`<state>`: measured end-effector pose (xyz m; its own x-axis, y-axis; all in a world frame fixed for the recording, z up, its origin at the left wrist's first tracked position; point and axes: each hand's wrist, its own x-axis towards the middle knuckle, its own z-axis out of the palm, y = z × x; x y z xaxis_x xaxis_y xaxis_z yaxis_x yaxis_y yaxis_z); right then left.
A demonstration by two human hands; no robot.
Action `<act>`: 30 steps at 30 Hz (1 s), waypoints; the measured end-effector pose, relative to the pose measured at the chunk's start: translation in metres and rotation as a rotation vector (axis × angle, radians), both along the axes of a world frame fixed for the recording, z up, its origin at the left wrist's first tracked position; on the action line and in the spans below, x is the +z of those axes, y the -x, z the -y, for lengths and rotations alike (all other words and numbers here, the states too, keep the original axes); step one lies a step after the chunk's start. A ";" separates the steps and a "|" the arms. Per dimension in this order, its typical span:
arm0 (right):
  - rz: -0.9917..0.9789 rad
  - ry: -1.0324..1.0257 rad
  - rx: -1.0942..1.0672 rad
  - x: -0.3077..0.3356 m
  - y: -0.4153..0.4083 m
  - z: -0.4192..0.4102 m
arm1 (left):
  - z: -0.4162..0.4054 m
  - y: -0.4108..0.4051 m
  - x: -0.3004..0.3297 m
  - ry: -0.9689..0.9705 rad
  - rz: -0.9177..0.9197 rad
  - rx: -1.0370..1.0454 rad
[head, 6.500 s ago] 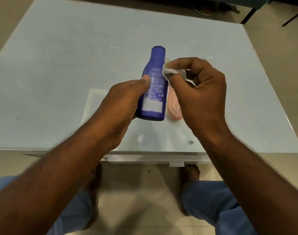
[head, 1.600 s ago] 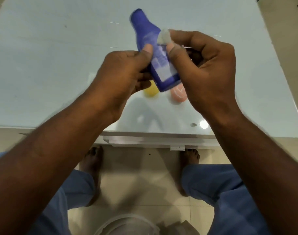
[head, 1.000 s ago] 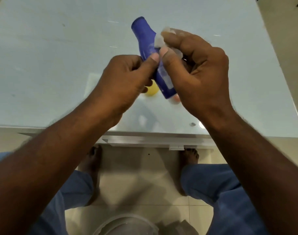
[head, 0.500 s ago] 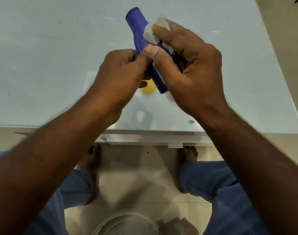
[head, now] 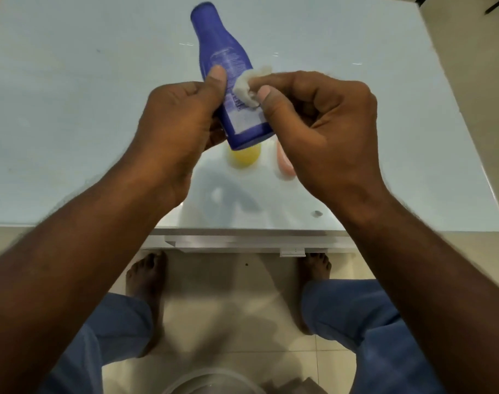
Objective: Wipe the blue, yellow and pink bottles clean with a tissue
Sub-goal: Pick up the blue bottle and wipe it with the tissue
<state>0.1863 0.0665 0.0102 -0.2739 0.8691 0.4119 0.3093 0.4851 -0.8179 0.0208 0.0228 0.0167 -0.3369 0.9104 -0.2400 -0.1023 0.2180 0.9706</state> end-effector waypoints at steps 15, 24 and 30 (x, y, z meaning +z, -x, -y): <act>-0.013 0.009 0.007 0.000 0.002 0.002 | 0.004 0.001 -0.003 -0.029 -0.170 -0.126; -0.001 0.006 0.012 0.000 0.002 0.000 | -0.002 0.005 -0.001 0.018 -0.041 -0.001; 0.011 -0.024 0.004 -0.001 0.002 -0.001 | 0.006 -0.008 -0.007 -0.021 -0.240 -0.209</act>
<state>0.1838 0.0677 0.0096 -0.2822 0.8580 0.4293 0.3161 0.5056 -0.8028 0.0283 0.0165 0.0096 -0.1863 0.9699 -0.1565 0.1746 0.1895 0.9662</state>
